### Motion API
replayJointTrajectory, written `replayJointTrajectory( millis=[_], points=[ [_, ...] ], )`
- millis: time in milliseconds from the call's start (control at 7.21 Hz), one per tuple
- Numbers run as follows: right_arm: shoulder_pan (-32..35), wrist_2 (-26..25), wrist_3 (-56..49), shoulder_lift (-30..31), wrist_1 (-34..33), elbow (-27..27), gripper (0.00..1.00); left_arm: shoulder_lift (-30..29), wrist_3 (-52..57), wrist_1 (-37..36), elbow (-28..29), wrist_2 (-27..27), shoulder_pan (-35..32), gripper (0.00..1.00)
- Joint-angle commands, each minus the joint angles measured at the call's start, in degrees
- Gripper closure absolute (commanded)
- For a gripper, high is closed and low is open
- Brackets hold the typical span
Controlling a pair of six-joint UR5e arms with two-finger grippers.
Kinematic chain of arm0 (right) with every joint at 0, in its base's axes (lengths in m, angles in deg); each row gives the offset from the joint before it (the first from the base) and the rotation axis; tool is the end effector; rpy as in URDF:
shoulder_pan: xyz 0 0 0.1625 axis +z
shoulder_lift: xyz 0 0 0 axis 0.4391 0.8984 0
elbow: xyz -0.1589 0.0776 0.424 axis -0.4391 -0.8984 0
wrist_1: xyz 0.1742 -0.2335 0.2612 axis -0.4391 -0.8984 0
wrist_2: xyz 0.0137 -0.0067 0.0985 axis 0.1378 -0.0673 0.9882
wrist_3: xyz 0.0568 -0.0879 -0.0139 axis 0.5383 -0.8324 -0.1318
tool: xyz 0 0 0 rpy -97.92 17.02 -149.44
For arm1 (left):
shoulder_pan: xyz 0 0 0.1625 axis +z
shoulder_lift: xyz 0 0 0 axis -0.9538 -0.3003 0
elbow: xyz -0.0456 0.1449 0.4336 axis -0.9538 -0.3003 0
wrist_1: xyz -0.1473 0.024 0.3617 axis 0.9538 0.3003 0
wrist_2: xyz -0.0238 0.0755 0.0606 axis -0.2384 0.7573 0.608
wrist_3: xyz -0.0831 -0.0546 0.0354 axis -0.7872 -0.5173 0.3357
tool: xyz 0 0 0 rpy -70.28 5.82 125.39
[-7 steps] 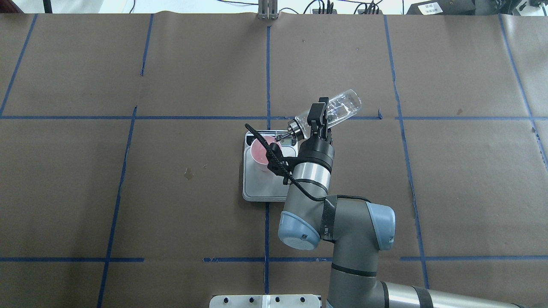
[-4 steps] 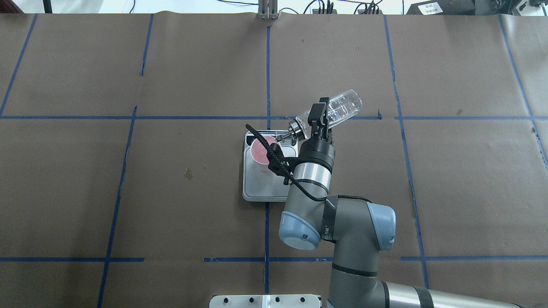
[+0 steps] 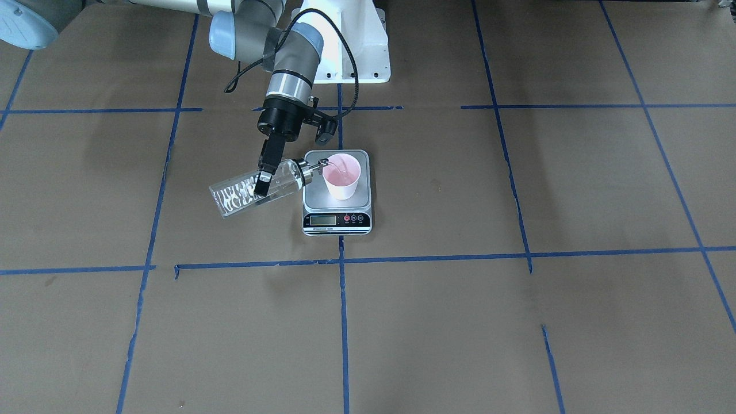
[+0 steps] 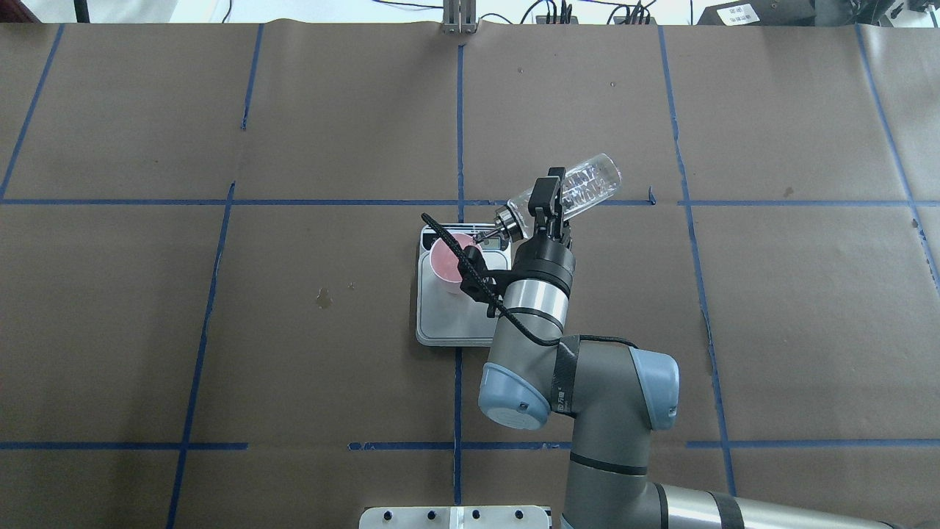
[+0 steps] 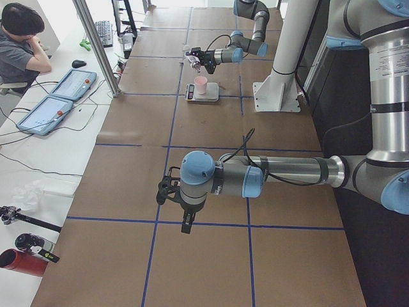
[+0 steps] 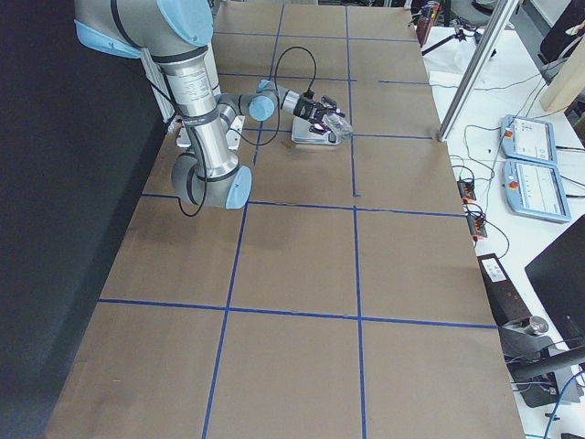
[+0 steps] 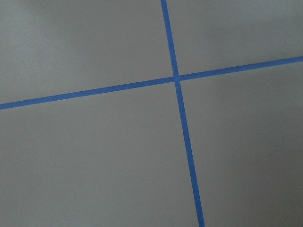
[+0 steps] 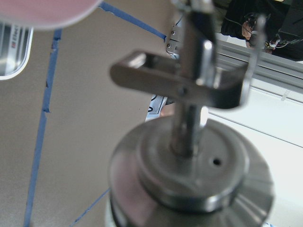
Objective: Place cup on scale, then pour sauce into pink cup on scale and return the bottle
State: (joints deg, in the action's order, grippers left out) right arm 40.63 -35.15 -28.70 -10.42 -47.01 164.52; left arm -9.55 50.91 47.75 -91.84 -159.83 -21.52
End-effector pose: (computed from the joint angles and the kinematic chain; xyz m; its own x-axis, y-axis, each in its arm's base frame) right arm -0.5612 -0.3834 0.2993 0.4258 -0.3079 -0.8508 0.9041 0.1839 0.3858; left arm -0.0868 -0.3924 0.6726 0.7164 0.1561 -0.6800 -0.0210 0.9790 0.2026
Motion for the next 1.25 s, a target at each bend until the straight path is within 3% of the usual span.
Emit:
replayJointTrajectory(
  millis=[0,832,1109],
  points=[
    [0.0,-0.35,0.04,0.01,0.0,0.0,1.0,0.0,0.0,0.0,0.0,0.0,0.0,0.0],
    [0.0,-0.18,1.35,-0.17,0.52,0.69,1.0,0.0,0.09,0.0,0.0,0.0,0.0,0.0],
    [0.09,1.74,11.23,0.27,0.61,2.54,1.0,0.0,0.17,0.09,0.0,-0.09,0.0,0.0]
  ],
)
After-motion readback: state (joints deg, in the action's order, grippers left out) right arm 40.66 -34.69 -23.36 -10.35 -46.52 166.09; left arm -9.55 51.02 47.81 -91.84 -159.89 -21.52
